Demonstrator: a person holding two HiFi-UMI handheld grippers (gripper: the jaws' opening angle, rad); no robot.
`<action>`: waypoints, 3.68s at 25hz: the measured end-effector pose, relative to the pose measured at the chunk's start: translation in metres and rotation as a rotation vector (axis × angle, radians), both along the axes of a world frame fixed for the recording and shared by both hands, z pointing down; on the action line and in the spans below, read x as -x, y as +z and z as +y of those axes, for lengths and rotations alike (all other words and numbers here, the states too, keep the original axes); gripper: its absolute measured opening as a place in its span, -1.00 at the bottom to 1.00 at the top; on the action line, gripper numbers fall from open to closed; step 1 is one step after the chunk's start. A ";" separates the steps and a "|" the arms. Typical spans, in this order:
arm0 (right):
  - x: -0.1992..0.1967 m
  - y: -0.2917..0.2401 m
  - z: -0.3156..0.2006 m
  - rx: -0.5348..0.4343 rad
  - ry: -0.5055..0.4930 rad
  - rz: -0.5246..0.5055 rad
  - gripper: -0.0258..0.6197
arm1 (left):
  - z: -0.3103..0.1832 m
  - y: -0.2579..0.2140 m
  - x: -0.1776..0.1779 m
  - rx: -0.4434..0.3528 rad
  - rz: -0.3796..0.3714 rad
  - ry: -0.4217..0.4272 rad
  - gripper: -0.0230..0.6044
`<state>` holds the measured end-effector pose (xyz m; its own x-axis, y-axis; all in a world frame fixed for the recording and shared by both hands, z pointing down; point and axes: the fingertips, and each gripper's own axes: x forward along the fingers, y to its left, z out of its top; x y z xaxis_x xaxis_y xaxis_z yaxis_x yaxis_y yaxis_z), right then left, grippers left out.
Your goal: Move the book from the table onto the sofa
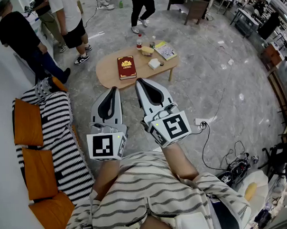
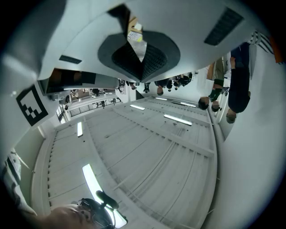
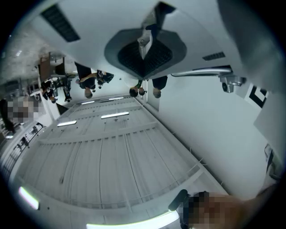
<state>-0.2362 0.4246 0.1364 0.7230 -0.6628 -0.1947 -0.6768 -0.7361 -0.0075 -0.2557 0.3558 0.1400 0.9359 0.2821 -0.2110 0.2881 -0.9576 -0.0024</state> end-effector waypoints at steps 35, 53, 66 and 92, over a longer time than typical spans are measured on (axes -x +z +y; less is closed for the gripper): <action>-0.034 0.035 0.083 -0.021 -0.050 -0.077 -0.88 | 0.075 0.038 -0.024 0.012 -0.087 -0.104 -0.91; -0.225 0.070 -0.003 0.001 -0.009 -0.146 -0.88 | -0.017 0.066 -0.217 0.040 -0.123 -0.079 -0.91; -0.385 0.065 -0.083 0.044 0.089 -0.198 -0.88 | -0.100 0.065 -0.388 0.070 -0.167 0.019 -0.91; -0.540 0.122 -0.082 0.089 0.128 -0.308 -0.88 | -0.103 0.126 -0.543 0.093 -0.303 0.033 -0.91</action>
